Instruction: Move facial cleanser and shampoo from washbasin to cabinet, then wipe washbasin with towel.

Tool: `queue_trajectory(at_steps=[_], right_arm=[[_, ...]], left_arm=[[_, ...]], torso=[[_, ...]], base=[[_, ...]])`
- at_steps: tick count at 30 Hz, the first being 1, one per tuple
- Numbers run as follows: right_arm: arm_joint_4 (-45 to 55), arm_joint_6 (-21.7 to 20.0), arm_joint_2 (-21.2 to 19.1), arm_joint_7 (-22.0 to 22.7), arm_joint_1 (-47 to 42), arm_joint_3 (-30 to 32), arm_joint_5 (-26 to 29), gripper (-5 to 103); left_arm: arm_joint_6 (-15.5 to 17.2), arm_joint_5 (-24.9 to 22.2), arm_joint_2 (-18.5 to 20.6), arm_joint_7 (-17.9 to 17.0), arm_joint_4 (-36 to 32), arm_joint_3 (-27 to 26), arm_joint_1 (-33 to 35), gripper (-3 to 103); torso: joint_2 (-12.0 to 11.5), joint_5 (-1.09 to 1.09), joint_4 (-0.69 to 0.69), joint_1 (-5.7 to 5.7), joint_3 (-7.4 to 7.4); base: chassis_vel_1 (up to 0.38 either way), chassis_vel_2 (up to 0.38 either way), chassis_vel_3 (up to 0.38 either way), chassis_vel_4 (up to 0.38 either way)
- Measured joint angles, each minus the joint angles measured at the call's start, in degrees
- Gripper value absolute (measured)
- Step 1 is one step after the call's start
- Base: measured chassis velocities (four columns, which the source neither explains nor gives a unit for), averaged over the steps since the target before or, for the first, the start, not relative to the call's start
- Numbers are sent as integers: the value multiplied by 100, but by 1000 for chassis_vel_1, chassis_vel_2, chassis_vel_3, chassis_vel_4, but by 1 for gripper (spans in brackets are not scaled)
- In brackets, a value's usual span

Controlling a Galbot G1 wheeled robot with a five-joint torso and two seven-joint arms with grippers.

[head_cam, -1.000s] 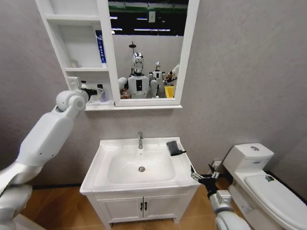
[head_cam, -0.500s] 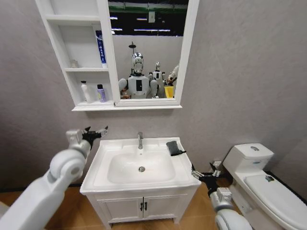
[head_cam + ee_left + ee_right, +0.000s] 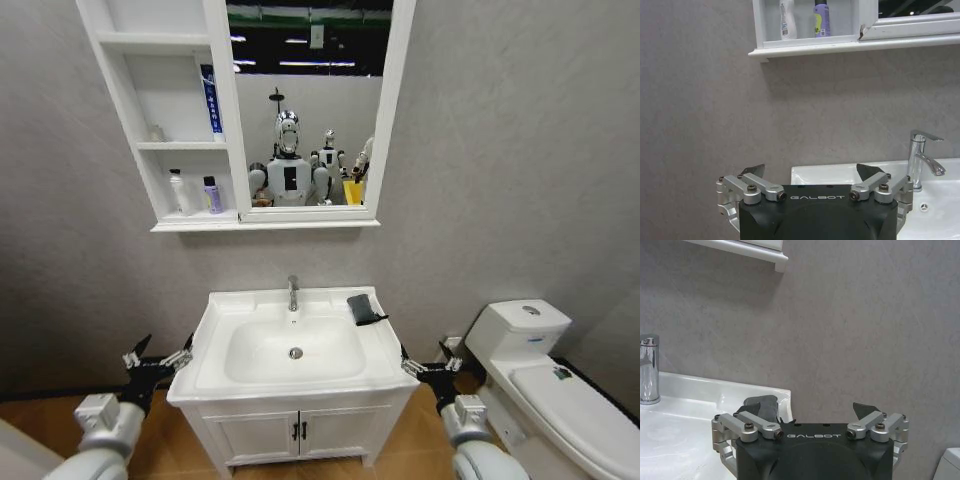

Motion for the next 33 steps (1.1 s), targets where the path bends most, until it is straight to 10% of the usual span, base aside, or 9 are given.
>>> queue_trajectory(at_steps=[8,33], right_arm=[[96,15,-6,-3,-51,1,32,100],[267,62,56,-74,-74,51,145,100]], left_arm=[[-143,234,-605,-21,-380,45,406,100],[-72,263,-620,-125,-372,91,330,100]], torso=[[0,-1,-1,0,0],[-1,-1,0,1,1]], base=[[0,0,0,0],[0,0,0,0]])
